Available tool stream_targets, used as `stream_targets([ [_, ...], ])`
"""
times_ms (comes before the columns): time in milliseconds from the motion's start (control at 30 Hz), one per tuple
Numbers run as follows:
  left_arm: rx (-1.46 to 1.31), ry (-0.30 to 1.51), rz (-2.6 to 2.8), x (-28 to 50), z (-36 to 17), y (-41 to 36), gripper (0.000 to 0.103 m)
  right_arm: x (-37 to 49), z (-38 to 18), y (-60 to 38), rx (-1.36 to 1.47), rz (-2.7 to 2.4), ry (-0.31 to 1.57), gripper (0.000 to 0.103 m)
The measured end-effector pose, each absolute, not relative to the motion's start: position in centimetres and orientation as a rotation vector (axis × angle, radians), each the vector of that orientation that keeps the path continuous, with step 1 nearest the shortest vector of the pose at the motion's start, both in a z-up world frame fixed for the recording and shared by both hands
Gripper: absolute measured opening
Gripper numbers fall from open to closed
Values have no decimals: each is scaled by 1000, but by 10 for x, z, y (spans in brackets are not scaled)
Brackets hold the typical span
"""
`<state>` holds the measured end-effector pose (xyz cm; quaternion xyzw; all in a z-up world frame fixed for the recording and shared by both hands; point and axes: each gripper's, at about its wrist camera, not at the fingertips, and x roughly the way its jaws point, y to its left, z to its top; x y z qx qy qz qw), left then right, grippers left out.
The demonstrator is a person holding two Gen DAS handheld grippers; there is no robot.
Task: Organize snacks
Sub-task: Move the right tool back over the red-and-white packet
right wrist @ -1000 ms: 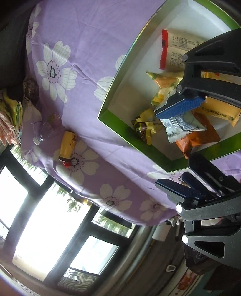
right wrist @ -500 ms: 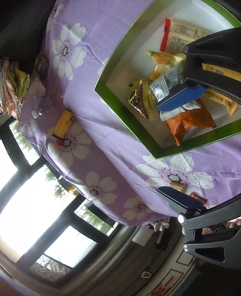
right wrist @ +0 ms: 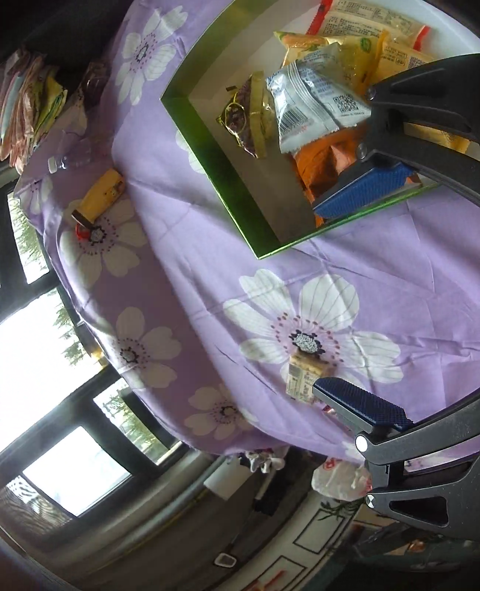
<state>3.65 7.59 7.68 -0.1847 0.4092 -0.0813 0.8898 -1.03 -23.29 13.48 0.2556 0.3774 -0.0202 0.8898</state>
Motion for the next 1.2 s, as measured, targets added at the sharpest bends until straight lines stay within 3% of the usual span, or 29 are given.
stream_targets([
  [1200,-418,861,-130,42,77,103,100,2,114,-172,406,39,860,88],
])
